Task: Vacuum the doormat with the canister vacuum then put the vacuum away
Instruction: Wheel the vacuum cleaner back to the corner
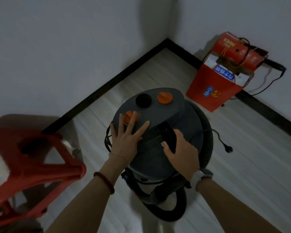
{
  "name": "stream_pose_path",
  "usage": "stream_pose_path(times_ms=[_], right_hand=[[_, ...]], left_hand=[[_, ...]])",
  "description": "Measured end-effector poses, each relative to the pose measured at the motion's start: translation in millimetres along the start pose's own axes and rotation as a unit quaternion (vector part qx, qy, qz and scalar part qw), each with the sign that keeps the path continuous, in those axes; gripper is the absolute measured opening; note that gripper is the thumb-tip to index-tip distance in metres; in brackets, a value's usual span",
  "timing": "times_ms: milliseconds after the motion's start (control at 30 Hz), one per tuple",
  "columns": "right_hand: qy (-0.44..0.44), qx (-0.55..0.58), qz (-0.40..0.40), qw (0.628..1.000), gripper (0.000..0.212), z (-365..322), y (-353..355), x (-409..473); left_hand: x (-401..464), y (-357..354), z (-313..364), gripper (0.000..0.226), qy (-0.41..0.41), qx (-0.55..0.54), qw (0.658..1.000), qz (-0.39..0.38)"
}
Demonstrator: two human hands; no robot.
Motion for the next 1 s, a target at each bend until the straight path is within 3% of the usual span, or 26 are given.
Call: stream_pose_path(times_ms=[100,200,333,533,700,867,1000], right_hand=[[-0.005,0.017,0.013,1.000,0.069,-1.4,7.1,48.4],[0.001,0.014,0.009,1.000,0.066,-6.5,11.3,103.9],[0.004,0.010,0.002,1.000,0.065,-14.6,16.5,178.3],[-0.025,0.012,-0.009,1.000,0.050,-32.9,18.5,282.0],[-0.102,0.048,0.031,0.993,0.041,-47.4,19.8,336.4],[-0.161,0.085,0.060,0.981,0.050,-54.0,19.9,375.0],[-0.188,0.112,0.070,0.973,0.056,-58.5,18.4,405.1]], left_hand=[[53.4,2.7,-17.4,0.067,-0.015,0.015,1.000,-0.012],[103.3,5.3,-37.0,0.055,-0.001,0.028,0.998,-0.048],[164.9,4.8,-65.3,0.067,0.038,-0.050,0.997,-0.046],[254.5,18.9,-109.3,0.066,0.052,-0.093,0.994,-0.040],[339.1,24.6,-146.2,0.071,-0.069,-0.045,0.996,-0.039],[404.6,26.6,-163.8,0.089,-0.161,-0.024,0.986,-0.038],[451.5,33.0,-176.5,0.093,-0.216,-0.028,0.972,-0.084]])
Point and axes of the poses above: each hand's wrist, its own x-axis towards the middle knuckle, its own y-axis out of the back of the hand, z = x × y, the point moved 4 cm from there along x, towards the middle knuckle, and after that the axes turned 4 degrees about -z, right-handed, at the moved point
